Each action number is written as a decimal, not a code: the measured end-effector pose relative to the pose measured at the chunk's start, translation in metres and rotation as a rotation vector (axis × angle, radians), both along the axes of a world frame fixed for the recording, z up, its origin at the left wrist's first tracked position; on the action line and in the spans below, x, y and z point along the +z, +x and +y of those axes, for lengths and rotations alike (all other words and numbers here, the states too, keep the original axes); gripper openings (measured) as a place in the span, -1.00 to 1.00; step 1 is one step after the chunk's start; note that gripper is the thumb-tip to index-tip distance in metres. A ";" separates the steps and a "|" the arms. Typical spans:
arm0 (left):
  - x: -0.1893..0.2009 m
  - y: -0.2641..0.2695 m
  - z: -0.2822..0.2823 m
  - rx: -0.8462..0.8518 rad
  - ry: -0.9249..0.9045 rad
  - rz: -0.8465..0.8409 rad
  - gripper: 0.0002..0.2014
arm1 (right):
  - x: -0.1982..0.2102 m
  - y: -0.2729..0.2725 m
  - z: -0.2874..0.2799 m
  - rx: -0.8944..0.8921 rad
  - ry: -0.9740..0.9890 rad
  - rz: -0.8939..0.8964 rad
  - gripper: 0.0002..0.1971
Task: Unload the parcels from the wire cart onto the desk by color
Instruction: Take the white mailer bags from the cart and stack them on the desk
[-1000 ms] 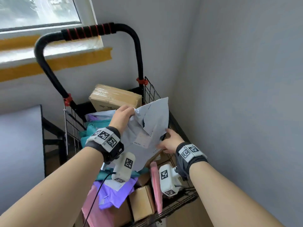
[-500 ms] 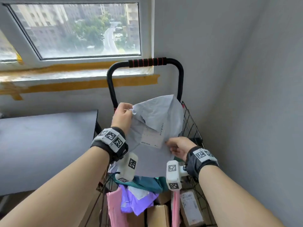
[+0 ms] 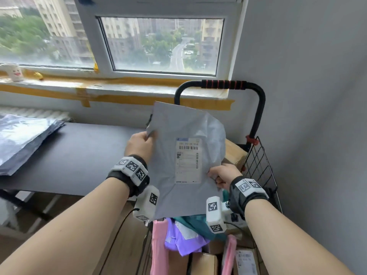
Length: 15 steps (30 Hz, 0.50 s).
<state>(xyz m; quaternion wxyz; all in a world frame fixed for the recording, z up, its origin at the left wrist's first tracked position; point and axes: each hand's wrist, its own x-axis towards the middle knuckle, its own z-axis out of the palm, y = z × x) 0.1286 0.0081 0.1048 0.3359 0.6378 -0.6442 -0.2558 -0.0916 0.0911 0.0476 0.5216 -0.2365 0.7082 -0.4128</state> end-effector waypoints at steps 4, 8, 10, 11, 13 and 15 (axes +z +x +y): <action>0.005 0.052 -0.007 0.206 0.105 0.228 -0.45 | 0.017 0.037 -0.013 0.102 -0.046 0.023 -0.73; 0.006 0.107 -0.018 0.250 0.168 0.323 -0.47 | 0.036 0.079 -0.030 0.149 -0.102 0.092 -0.78; 0.006 0.137 -0.021 0.215 0.212 0.375 -0.52 | 0.039 0.104 -0.038 0.128 -0.122 0.063 -0.76; 0.005 0.153 -0.023 0.195 0.215 0.369 -0.56 | 0.039 0.120 -0.042 0.117 -0.127 0.041 -0.76; 0.004 0.187 -0.023 0.166 0.207 0.279 -0.62 | 0.037 0.156 -0.052 0.094 -0.127 0.012 -0.75; 0.003 0.224 -0.023 0.186 0.189 0.144 -0.61 | 0.035 0.198 -0.063 0.089 -0.125 -0.017 -0.70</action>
